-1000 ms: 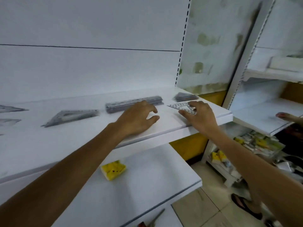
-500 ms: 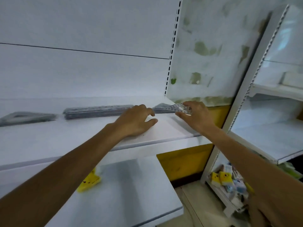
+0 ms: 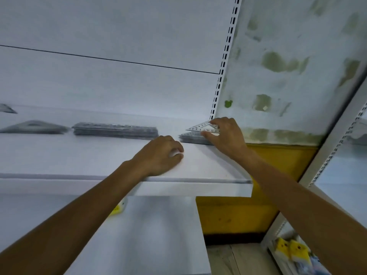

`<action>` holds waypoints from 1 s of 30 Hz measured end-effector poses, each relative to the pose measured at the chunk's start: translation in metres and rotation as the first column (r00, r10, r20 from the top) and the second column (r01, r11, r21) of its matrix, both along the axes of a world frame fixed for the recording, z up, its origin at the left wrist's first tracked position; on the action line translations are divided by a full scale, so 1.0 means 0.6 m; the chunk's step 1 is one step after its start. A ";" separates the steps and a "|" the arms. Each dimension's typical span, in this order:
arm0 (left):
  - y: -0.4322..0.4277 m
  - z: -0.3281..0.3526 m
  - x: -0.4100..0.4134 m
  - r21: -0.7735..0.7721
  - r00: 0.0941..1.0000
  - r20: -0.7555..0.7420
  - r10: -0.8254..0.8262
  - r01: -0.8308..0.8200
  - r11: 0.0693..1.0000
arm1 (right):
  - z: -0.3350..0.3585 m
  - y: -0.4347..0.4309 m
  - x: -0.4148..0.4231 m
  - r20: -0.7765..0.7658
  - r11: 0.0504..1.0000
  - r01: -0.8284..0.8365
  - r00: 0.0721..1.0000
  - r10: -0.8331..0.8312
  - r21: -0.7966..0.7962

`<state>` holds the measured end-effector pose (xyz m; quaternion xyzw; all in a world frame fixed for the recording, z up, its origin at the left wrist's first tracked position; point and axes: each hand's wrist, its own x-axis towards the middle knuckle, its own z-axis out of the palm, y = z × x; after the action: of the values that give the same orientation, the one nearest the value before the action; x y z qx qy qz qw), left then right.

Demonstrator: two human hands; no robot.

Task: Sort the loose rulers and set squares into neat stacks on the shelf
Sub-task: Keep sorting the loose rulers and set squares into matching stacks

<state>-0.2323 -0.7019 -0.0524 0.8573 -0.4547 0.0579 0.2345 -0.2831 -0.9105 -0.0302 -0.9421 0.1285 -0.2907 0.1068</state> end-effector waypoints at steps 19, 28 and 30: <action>-0.004 -0.009 0.009 -0.048 0.997 -0.024 0.071 -0.073 0.996 | -0.025 0.001 0.044 -0.195 0.992 -0.089 0.975 0.105 0.088; -0.008 -0.004 0.004 -0.094 0.995 0.045 0.083 -0.079 0.992 | -0.007 0.021 0.044 -0.106 0.994 -0.080 0.992 0.073 -0.067; -0.005 -0.001 0.001 -0.112 0.991 0.085 0.106 -0.096 0.989 | 0.007 0.046 0.051 -0.094 0.992 -0.111 0.990 0.105 -0.060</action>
<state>-0.2315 -0.7046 -0.0533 0.8618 -0.4170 0.1332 0.2563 -0.2524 -0.8830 -0.0257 -0.9629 0.0726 -0.2453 0.0859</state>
